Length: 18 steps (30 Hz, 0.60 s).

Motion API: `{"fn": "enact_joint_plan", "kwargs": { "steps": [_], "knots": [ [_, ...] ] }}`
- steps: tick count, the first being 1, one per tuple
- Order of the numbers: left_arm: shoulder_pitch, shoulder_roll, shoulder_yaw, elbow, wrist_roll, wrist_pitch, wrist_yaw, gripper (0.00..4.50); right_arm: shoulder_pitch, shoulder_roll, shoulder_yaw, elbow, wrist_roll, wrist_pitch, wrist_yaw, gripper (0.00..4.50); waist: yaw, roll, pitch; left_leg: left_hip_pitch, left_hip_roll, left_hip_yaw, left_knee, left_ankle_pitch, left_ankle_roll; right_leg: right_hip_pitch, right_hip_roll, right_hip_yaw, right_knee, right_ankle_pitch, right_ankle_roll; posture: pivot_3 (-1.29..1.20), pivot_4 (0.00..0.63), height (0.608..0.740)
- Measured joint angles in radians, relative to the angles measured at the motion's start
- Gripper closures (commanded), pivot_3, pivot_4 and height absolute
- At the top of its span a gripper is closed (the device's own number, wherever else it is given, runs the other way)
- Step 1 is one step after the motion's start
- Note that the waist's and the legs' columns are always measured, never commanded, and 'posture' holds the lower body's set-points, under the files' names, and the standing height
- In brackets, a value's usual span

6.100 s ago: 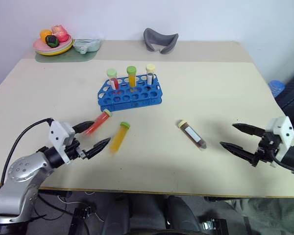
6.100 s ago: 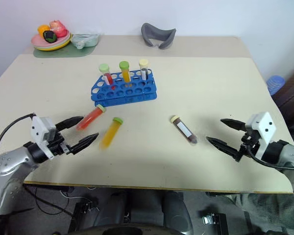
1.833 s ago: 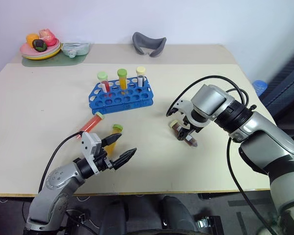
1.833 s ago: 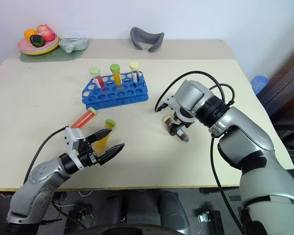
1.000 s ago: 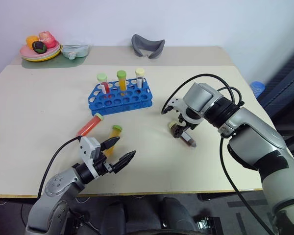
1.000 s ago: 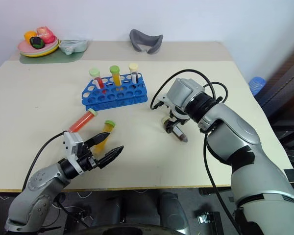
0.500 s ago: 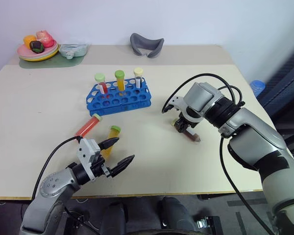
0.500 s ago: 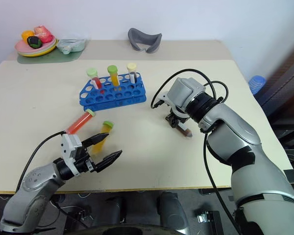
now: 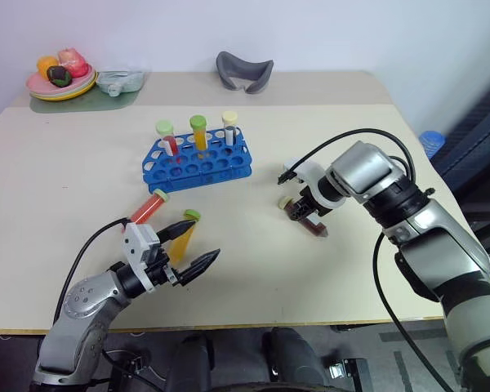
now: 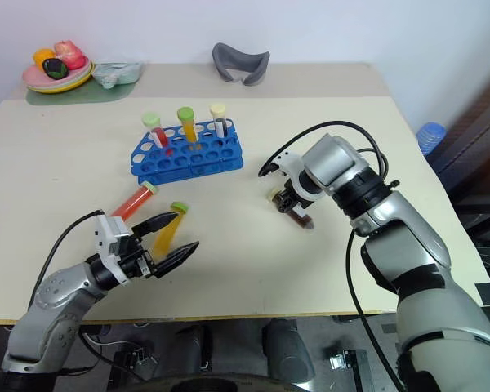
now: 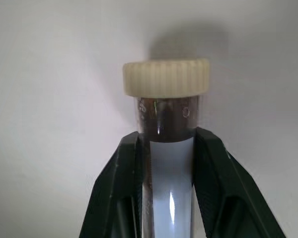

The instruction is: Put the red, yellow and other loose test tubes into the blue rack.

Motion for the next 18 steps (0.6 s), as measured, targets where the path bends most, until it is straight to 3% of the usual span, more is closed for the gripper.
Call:
{"fn": "enact_joint_plan", "kwargs": {
  "steps": [3, 9, 18],
  "knots": [
    [-0.012, -0.031, 0.016, 0.013, -0.004, -0.004, 0.032, 0.00, 0.070, 0.099, -0.234, -0.102, 0.051, -0.067, -0.083, 3.63, 0.003, 0.007, 0.005, -0.007, -0.002, 0.000, 0.002, 0.000, 0.000, -0.006, 0.002, -0.002, 0.002, 0.001, 0.001, 0.00, 0.150, 0.740],
    [-0.033, -0.073, 0.040, 0.040, -0.003, -0.021, 0.088, 0.00, 0.197, 0.278, -0.512, -0.266, 0.079, -0.354, -0.288, 3.63, 0.019, 0.009, 0.006, -0.014, -0.007, 0.001, 0.005, 0.001, 0.000, -0.010, -0.001, -0.002, 0.001, 0.003, 0.006, 0.00, 0.150, 0.740],
    [-0.119, -0.103, 0.105, 0.105, -0.004, -0.039, 0.169, 0.00, 0.244, 0.465, -0.610, -0.144, 0.145, -1.045, -0.269, 3.63, 0.026, 0.009, 0.007, -0.011, -0.007, 0.002, 0.007, 0.002, -0.002, -0.007, 0.000, -0.001, 0.001, 0.005, 0.009, 0.00, 0.150, 0.740]
  ]
}}
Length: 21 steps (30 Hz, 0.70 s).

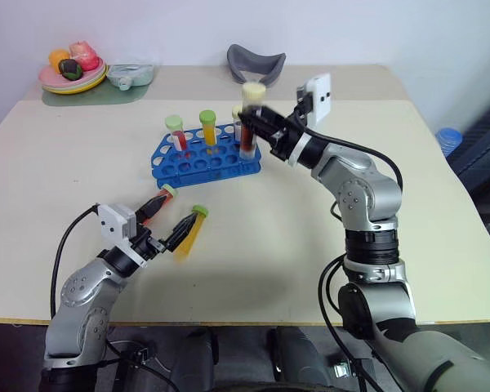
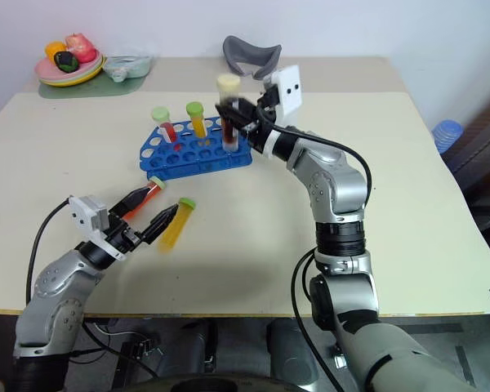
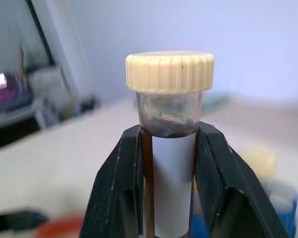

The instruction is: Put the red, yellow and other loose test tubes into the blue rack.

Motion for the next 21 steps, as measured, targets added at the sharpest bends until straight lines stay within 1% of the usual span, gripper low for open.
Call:
{"fn": "enact_joint_plan", "kwargs": {
  "steps": [3, 5, 7, 9, 11, 14, 16, 21],
  "knots": [
    [-0.037, -0.018, 0.015, 0.016, 0.001, -0.009, 0.044, 0.00, 0.006, 0.062, -0.017, 0.178, 0.008, -0.234, 0.030, 3.63, -0.001, 0.000, 0.000, 0.000, 0.000, 0.000, 0.000, 0.001, -0.002, 0.000, 0.000, 0.000, 0.000, 0.000, 0.000, 0.00, 0.150, 0.740],
    [-0.053, -0.026, 0.023, 0.023, 0.003, -0.020, 0.070, 0.00, 0.004, 0.075, -0.010, 0.314, -0.010, -0.380, 0.057, 3.63, -0.001, 0.000, 0.000, 0.000, 0.000, 0.000, 0.000, 0.002, -0.003, 0.000, 0.000, 0.000, 0.000, 0.000, 0.000, 0.00, 0.150, 0.740],
    [-0.059, -0.029, 0.035, 0.024, 0.010, -0.026, 0.091, 0.00, -0.005, 0.085, -0.010, 0.428, -0.019, -0.487, 0.073, 3.63, -0.001, 0.000, 0.000, 0.000, 0.000, 0.000, -0.001, 0.002, -0.004, 0.000, 0.000, 0.000, 0.000, 0.000, 0.000, 0.00, 0.150, 0.740],
    [-0.062, -0.031, 0.041, 0.023, 0.018, -0.029, 0.114, 0.00, -0.050, 0.091, -0.019, 0.593, -0.026, -0.620, 0.084, 3.63, -0.002, 0.000, 0.000, 0.000, 0.000, 0.000, 0.000, 0.003, -0.005, 0.000, 0.000, 0.000, 0.001, 0.000, 0.000, 0.00, 0.150, 0.740],
    [-0.063, -0.036, 0.041, 0.021, 0.022, -0.029, 0.129, 0.00, -0.097, 0.095, -0.028, 0.710, -0.029, -0.722, 0.092, 3.63, -0.002, 0.000, 0.000, 0.000, 0.000, 0.000, -0.001, 0.003, -0.005, 0.000, 0.000, 0.000, 0.001, 0.000, 0.000, 0.00, 0.150, 0.740],
    [-0.058, -0.039, 0.040, 0.002, 0.022, -0.029, 0.147, 0.00, -0.161, 0.096, -0.041, 0.854, -0.029, -0.849, 0.109, 3.63, -0.002, 0.000, 0.000, 0.000, 0.000, 0.000, -0.001, 0.003, -0.006, 0.000, 0.000, 0.000, 0.001, 0.000, 0.000, 0.00, 0.150, 0.740],
    [-0.054, -0.039, 0.040, -0.016, 0.022, -0.029, 0.154, 0.00, -0.187, 0.098, -0.048, 0.924, -0.030, -0.896, 0.112, 3.63, -0.002, 0.000, 0.000, 0.000, 0.001, 0.000, -0.001, 0.003, -0.006, 0.000, 0.000, 0.000, 0.001, 0.000, 0.000, 0.00, 0.150, 0.740],
    [-0.023, -0.036, 0.046, -0.059, 0.021, -0.025, 0.177, 0.00, -0.212, 0.096, -0.053, 1.052, -0.050, -0.951, 0.117, 3.63, -0.002, 0.000, 0.000, 0.000, 0.001, 0.000, -0.001, 0.004, -0.007, 0.000, -0.001, 0.000, 0.002, 0.000, 0.000, 0.00, 0.150, 0.740]
  ]
}}
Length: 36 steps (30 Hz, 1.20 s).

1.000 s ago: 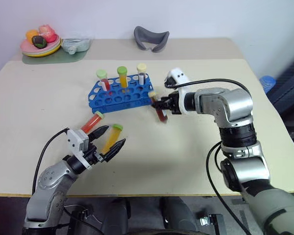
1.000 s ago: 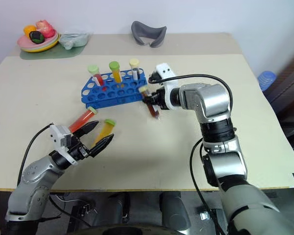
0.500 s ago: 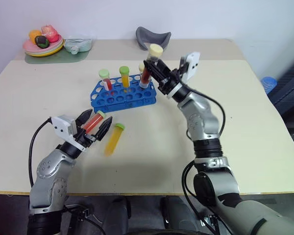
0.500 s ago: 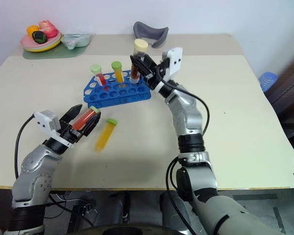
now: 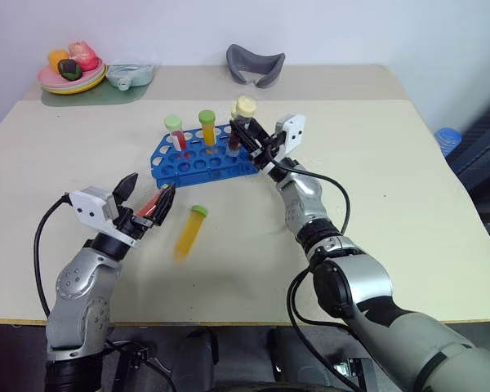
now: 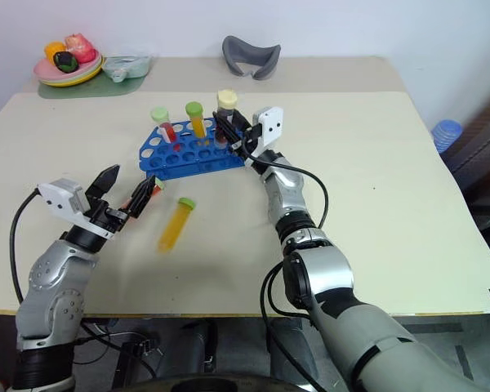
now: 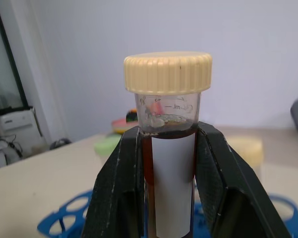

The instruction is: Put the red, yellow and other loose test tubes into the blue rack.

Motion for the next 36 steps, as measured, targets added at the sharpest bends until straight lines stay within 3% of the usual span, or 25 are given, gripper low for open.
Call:
{"fn": "enact_joint_plan", "kwargs": {
  "steps": [36],
  "knots": [
    [0.005, 0.012, -0.007, -0.029, 0.001, 0.001, -0.005, 0.00, -0.010, -0.035, -0.048, 0.087, -0.061, -0.046, -0.057, 3.63, 0.000, 0.000, 0.000, 0.000, 0.000, 0.001, 0.000, 0.001, -0.002, 0.000, 0.000, 0.000, 0.001, 0.000, 0.000, 0.00, 0.150, 0.740]
  ]
}}
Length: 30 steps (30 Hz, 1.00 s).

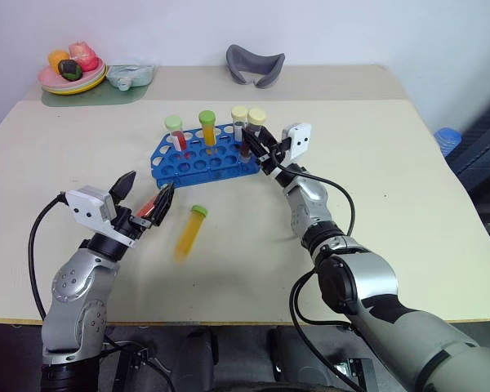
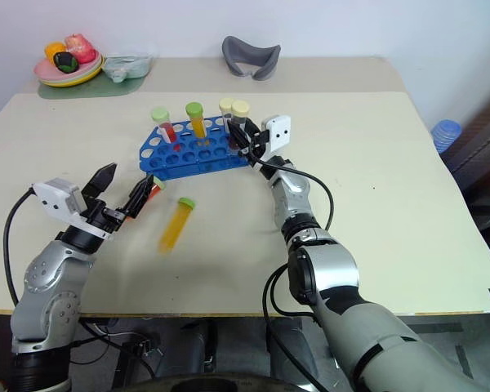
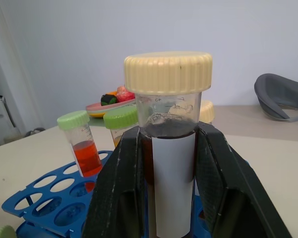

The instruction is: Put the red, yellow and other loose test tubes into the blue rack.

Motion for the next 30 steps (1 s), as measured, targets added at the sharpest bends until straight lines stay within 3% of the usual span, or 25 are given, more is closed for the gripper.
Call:
{"fn": "enact_joint_plan", "kwargs": {
  "steps": [27, 28, 30],
  "knots": [
    [0.000, 0.000, -0.008, -0.026, 0.000, -0.001, 0.001, 0.00, -0.026, -0.026, 0.001, 0.050, -0.066, 0.018, -0.022, 3.63, 0.001, 0.000, 0.000, 0.000, 0.000, 0.001, 0.000, 0.001, -0.001, 0.000, 0.000, 0.000, 0.001, 0.000, 0.000, 0.00, 0.150, 0.740],
    [-0.002, 0.000, -0.013, -0.027, 0.000, 0.000, 0.003, 0.00, -0.025, -0.027, 0.003, 0.050, -0.070, 0.017, -0.022, 2.65, 0.000, 0.000, 0.000, 0.000, 0.000, 0.001, 0.000, 0.001, -0.001, 0.000, 0.000, 0.000, 0.001, 0.000, 0.000, 0.00, 0.150, 0.740],
    [-0.005, 0.000, -0.021, -0.028, 0.000, 0.002, 0.004, 0.00, -0.022, -0.031, 0.007, 0.050, -0.078, 0.015, -0.027, 1.84, 0.000, 0.000, 0.000, 0.000, 0.000, 0.001, 0.000, 0.001, -0.001, 0.000, 0.000, 0.000, 0.001, 0.000, 0.000, 0.00, 0.150, 0.740]
  ]
}}
